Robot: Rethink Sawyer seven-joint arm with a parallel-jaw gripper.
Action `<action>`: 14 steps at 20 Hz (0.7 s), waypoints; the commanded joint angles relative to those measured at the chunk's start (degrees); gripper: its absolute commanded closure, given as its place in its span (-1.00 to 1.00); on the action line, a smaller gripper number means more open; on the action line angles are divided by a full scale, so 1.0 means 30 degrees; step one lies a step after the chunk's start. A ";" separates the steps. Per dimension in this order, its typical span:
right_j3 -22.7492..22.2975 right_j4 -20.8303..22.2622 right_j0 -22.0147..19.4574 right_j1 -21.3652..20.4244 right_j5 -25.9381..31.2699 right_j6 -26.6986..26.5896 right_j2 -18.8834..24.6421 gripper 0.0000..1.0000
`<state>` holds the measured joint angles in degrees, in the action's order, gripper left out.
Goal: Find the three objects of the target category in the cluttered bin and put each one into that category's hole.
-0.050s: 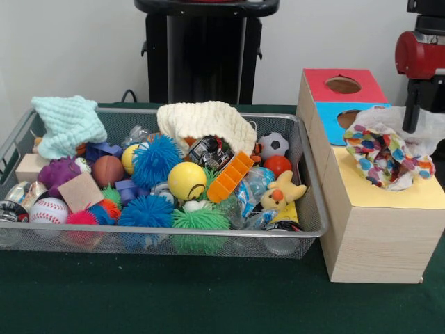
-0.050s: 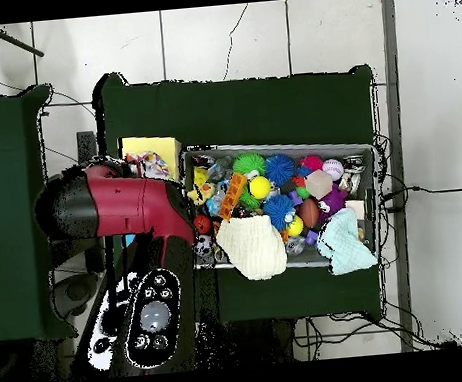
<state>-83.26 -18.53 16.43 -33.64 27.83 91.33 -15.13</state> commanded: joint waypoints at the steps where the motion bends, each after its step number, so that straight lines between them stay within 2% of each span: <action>1: -0.0619 0.0102 -0.0480 0.0845 0.1409 0.3514 0.1340 -1.00; 9: -0.0492 0.0113 -0.0428 0.0716 0.1753 0.3464 0.1331 -1.00; 14: -0.0333 0.0146 -0.0367 0.0024 0.2874 0.3374 0.1141 -1.00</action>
<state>-83.27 -18.51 16.43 -33.70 27.93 91.33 -15.12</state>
